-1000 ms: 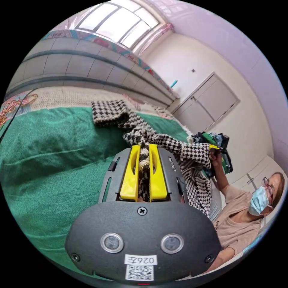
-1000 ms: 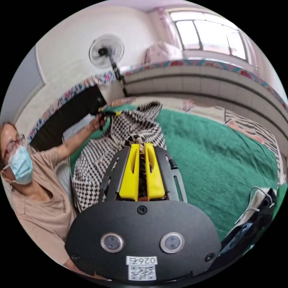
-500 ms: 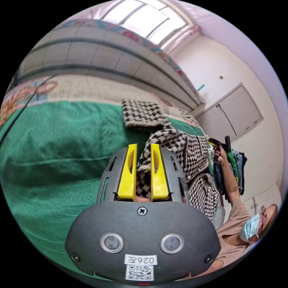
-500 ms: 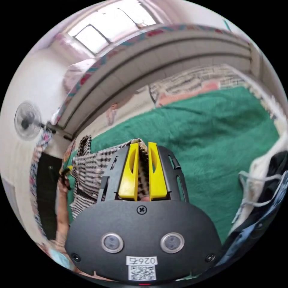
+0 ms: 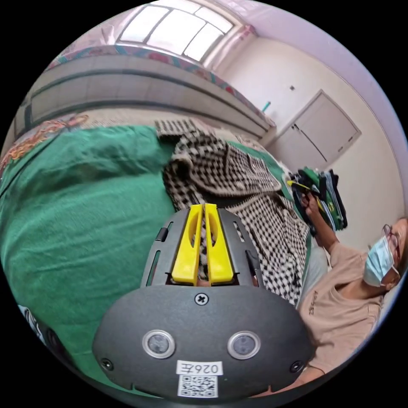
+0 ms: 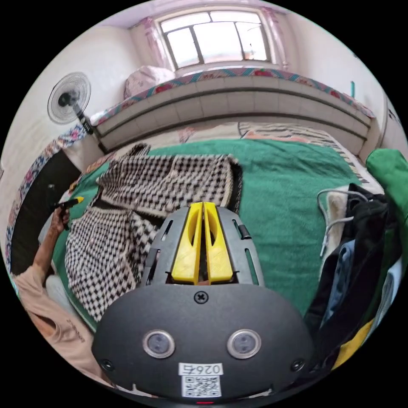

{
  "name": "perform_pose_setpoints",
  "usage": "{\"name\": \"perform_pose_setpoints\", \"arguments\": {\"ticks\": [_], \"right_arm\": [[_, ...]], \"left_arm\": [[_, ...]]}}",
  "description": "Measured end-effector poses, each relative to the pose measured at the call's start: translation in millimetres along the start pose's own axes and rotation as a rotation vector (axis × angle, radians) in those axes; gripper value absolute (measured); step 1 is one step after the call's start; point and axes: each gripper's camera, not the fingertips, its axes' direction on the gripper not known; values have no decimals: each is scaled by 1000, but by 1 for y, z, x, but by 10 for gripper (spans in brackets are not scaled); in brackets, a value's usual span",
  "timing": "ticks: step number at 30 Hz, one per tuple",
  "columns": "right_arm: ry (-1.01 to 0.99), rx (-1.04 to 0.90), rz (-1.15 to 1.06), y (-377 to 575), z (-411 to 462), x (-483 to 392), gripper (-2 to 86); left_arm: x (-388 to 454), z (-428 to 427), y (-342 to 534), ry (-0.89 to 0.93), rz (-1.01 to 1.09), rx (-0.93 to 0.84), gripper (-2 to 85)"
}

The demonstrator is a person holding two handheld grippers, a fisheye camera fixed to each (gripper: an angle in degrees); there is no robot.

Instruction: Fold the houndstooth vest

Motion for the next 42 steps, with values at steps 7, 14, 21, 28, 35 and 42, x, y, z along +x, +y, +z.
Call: {"name": "perform_pose_setpoints", "arguments": {"ticks": [7, 14, 21, 28, 35, 42], "right_arm": [[-216, -80, 115, 99, -62, 37, 52], [-267, -130, 255, 171, -118, 87, 101], [-231, -329, 201, 152, -92, 64, 87], [-106, -443, -10, 120, -138, 26, -11], [-258, -458, 33, 158, -197, 45, 1], [-144, -262, 97, 158, -293, 50, -1]], "left_arm": [[59, -47, 63, -55, 44, -196, 222], [90, -74, 112, 67, 28, -288, 323], [109, -60, 76, -21, -30, -357, 161], [116, -99, 93, -93, -56, -364, 48], [115, -169, 169, -17, -66, -296, 61], [79, -295, 234, 73, -152, 72, -4]]}}
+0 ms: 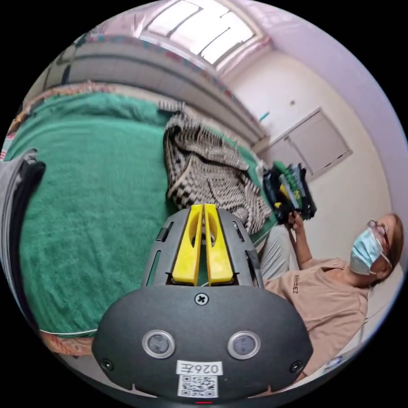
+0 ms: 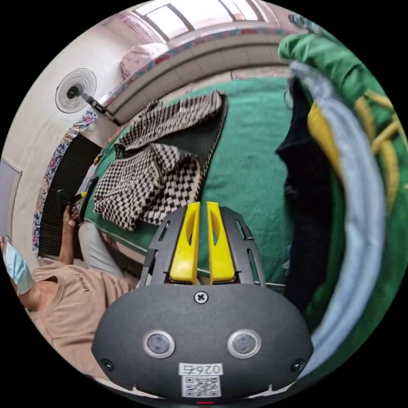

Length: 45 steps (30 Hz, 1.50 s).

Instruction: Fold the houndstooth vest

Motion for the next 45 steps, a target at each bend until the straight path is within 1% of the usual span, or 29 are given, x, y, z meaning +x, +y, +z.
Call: {"name": "perform_pose_setpoints", "arguments": {"ticks": [1, 2, 4, 5, 7, 8, 9, 10, 11, 12, 13, 14, 15, 16, 17, 18, 19, 22, 25, 30, 32, 33, 35, 36, 38, 40, 42, 44, 45], "right_arm": [[43, 121, -35, 9, -32, -17, -4], [65, 200, -62, 16, -50, -29, -4], [158, 607, -171, 58, -124, -87, -1], [175, 715, -210, 72, -140, -104, 2], [202, 1113, -367, 120, -179, -165, 20], [197, 1201, -380, 128, -183, -177, 26], [168, 1342, -397, 136, -185, -197, 12], [133, 1359, -476, 128, -186, -216, 2], [116, 1320, -516, 119, -186, -225, -1], [109, 1206, -560, 92, -184, -243, -5], [151, 1081, -548, 59, -177, -258, -8], [183, 1025, -543, 42, -171, -265, -8], [241, 917, -568, 7, -154, -275, -9], [278, 798, -601, -30, -133, -280, -7], [293, 732, -608, -48, -120, -280, -6], [323, 609, -612, -84, -94, -279, -1], [367, 503, -628, -116, -65, -276, 4], [529, 302, -691, -180, 8, -268, 12], [544, 199, -738, -228, 51, -257, 39], [518, 76, -839, -289, 98, -252, 95], [534, 41, -858, -309, 115, -252, 92], [512, 34, -857, -322, 117, -251, 80], [455, -20, -820, -345, 112, -246, 18], [417, -55, -775, -360, 107, -241, 2], [404, -28, -745, -372, 88, -235, -9], [343, 72, -736, -371, 46, -234, -12], [296, 148, -764, -357, 16, -235, -13], [304, 150, -785, -343, 9, -230, -13], [321, 108, -788, -338, 19, -222, -12]], "left_arm": [[12, -38, 13, 25, 50, 154, -7], [20, -56, 19, 40, 83, 236, -7], [66, -120, 43, 109, 274, 547, -9], [79, -132, 48, 126, 334, 614, -9], [127, -162, 65, 202, 566, 866, -10], [134, -164, 70, 233, 604, 943, -10], [146, -164, 76, 315, 692, 1116, -9], [152, -160, 64, 441, 761, 1174, -9], [154, -156, 51, 506, 790, 1150, -8], [157, -144, 16, 579, 811, 1047, -7], [157, -123, -24, 540, 756, 915, -4], [156, -108, -45, 487, 710, 844, -2], [149, -71, -87, 333, 604, 690, 4], [133, -25, -126, 168, 496, 515, 32], [123, 0, -144, 101, 451, 424, 46], [96, 51, -174, 48, 385, 265, 91], [64, 99, -197, 44, 320, 132, 126], [-11, 186, -234, -14, 123, -87, 165], [-63, 224, -255, -37, -32, -121, 182], [-86, 279, -283, -54, -93, -210, 173], [-81, 293, -295, -118, -71, -235, 132], [-77, 300, -302, -171, -54, -260, 83], [-75, 308, -309, -314, -59, -307, 29], [-72, 310, -314, -293, -33, -322, 21], [-67, 302, -319, -236, -20, -301, 13], [-53, 281, -315, -139, 27, -215, 7], [-48, 272, -307, -72, 66, -201, 5], [-56, 275, -297, -91, 68, -243, 5], [-70, 284, -290, -95, 43, -291, 5]]}}
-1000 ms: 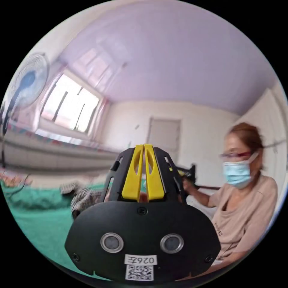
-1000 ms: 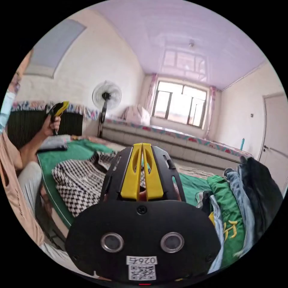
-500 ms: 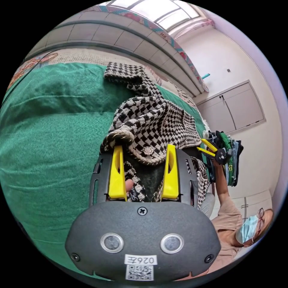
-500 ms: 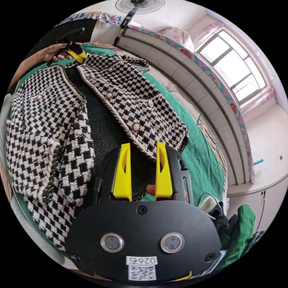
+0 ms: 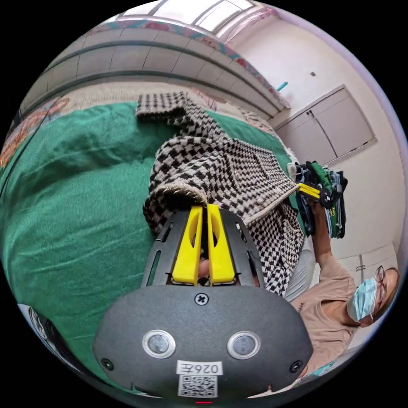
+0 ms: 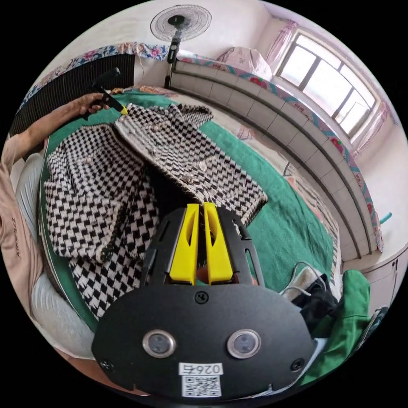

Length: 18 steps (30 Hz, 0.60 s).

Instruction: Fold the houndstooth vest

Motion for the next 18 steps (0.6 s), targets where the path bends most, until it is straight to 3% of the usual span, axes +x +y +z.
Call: {"name": "perform_pose_setpoints", "arguments": {"ticks": [3, 7, 9, 12, 18], "right_arm": [[-58, -159, 4, 18, 51, 4, -9], [-84, -132, 52, 25, 54, 17, 38], [-82, -101, 84, 33, 44, 26, 62], [-85, -209, 161, 59, 55, 47, 69], [-295, 66, 455, 109, -2, 73, 69]], "left_arm": [[-38, 30, 8, 148, -108, -26, 8], [-52, 28, 20, 215, -154, 67, 16], [-43, 12, 31, 173, -123, 124, 21], [-27, -9, 48, 71, -102, 89, 34], [56, -62, 102, -120, 69, 196, 94]]}}
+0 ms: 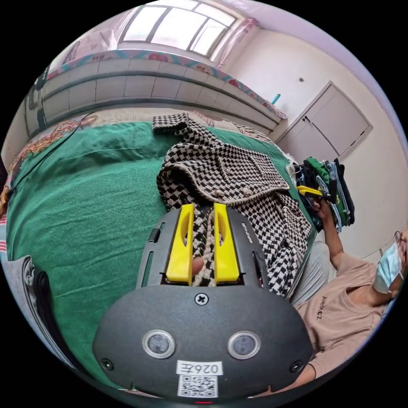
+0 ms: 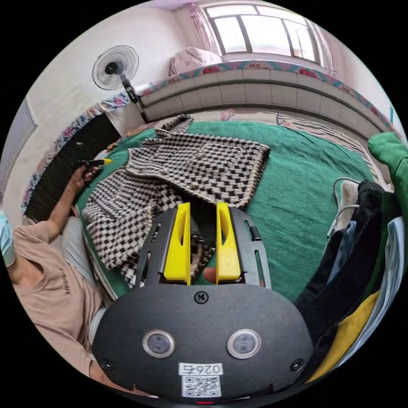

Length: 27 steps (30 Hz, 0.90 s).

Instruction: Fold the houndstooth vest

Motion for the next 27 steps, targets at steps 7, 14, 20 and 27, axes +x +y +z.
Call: {"name": "perform_pose_setpoints", "arguments": {"ticks": [7, 14, 20, 27], "right_arm": [[47, -105, -148, -22, 6, -80, 40], [25, -109, -41, -72, 25, -116, 31], [121, -298, -75, -48, 88, -133, 39], [273, -375, -384, -18, 79, -181, 41]], "left_arm": [[23, 23, -2, 56, -45, -60, 134], [54, 52, -16, -81, 26, -173, 119], [74, 52, -39, -163, 102, -253, 103], [95, 40, -58, -230, 191, -306, 19]]}}
